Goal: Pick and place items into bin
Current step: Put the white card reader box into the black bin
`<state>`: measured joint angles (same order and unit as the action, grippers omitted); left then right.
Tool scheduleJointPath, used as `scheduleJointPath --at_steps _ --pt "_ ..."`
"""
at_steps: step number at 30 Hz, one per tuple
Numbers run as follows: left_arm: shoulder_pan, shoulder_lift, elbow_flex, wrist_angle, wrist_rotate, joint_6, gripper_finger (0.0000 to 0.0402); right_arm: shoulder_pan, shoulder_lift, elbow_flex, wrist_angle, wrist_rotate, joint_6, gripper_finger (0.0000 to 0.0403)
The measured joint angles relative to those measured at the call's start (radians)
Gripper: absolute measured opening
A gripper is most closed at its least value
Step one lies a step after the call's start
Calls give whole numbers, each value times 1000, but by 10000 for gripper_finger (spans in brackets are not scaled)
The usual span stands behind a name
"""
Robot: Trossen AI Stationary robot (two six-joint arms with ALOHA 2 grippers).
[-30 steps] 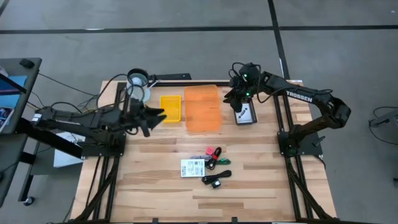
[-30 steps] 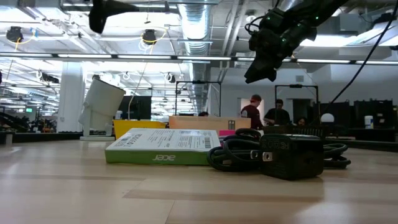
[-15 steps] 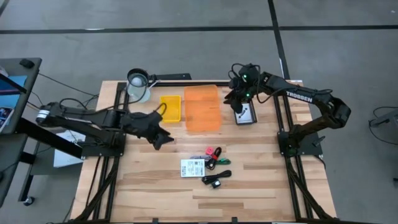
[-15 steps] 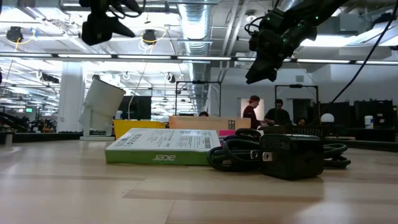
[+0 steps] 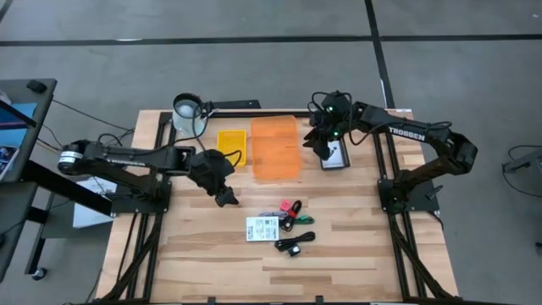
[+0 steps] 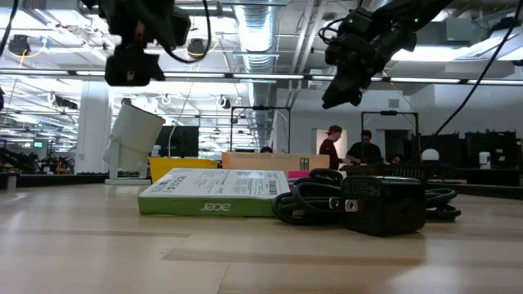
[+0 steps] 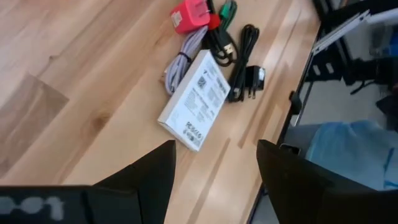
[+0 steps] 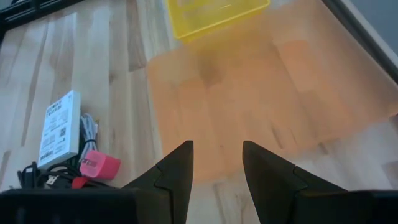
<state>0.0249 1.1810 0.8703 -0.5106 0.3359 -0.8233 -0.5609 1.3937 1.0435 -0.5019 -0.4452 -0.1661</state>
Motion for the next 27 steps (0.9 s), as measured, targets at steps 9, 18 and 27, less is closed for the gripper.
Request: scheduleJointPath --at_steps 9,18,27 --pt "99 114 0 -1 174 271 214 47 0 0 -52 1 16 134" --pt "120 242 0 -21 210 527 214 73 0 0 -96 1 27 134" --pt "120 349 0 6 209 672 214 73 0 0 -97 0 135 134"
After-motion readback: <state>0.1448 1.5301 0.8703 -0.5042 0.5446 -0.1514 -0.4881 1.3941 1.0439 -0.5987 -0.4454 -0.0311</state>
